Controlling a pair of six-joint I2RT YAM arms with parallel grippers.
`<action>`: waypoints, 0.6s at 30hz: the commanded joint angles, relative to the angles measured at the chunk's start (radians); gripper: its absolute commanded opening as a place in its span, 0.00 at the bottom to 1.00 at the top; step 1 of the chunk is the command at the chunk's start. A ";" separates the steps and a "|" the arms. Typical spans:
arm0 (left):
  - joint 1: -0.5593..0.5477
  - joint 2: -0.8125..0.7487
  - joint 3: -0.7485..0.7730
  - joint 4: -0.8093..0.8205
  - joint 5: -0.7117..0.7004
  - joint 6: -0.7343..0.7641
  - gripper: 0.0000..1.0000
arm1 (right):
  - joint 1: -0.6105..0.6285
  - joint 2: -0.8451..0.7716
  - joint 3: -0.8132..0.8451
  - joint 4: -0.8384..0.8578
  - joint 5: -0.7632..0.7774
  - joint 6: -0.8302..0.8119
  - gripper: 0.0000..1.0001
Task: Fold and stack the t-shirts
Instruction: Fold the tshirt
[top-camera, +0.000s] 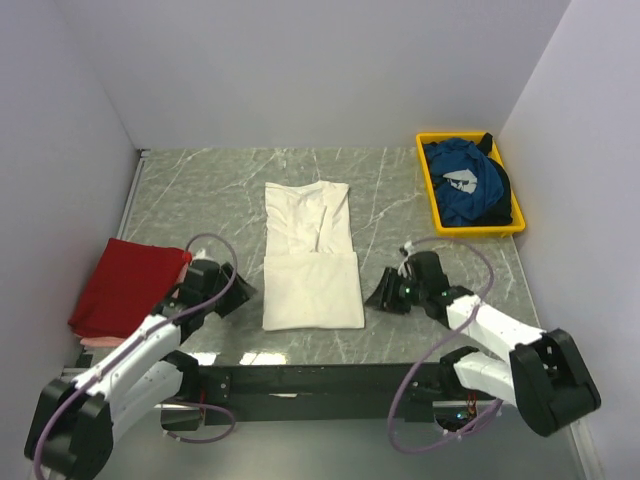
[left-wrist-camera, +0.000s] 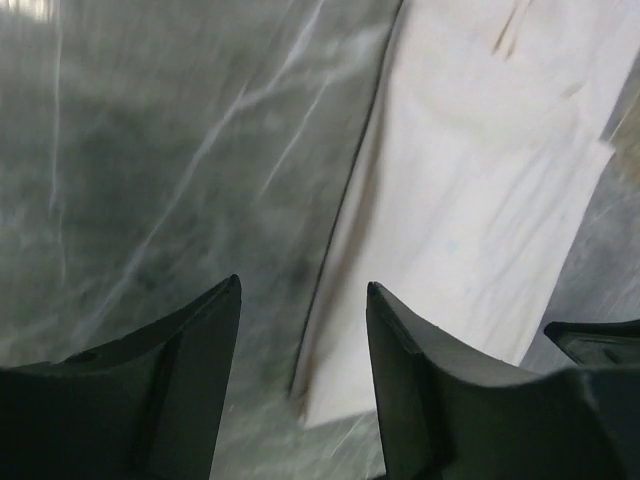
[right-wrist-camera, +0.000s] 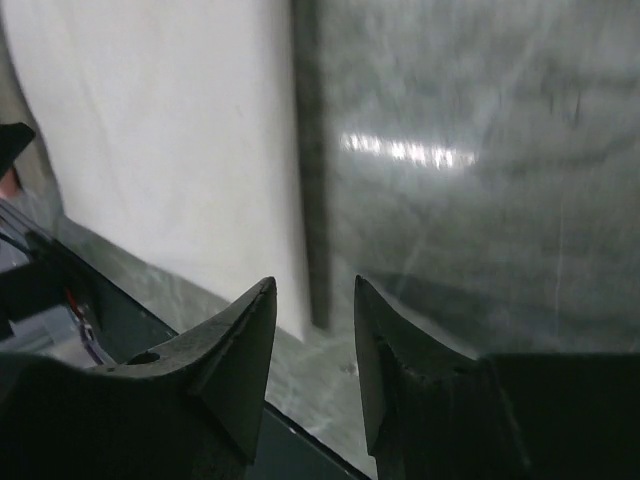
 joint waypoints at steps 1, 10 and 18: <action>-0.047 -0.107 -0.059 -0.055 0.044 -0.088 0.58 | 0.044 -0.109 -0.087 0.002 0.011 0.038 0.45; -0.277 -0.180 -0.117 -0.118 -0.083 -0.277 0.53 | 0.183 -0.188 -0.165 0.023 0.083 0.143 0.49; -0.383 -0.193 -0.143 -0.156 -0.148 -0.390 0.43 | 0.219 -0.158 -0.185 0.068 0.119 0.183 0.48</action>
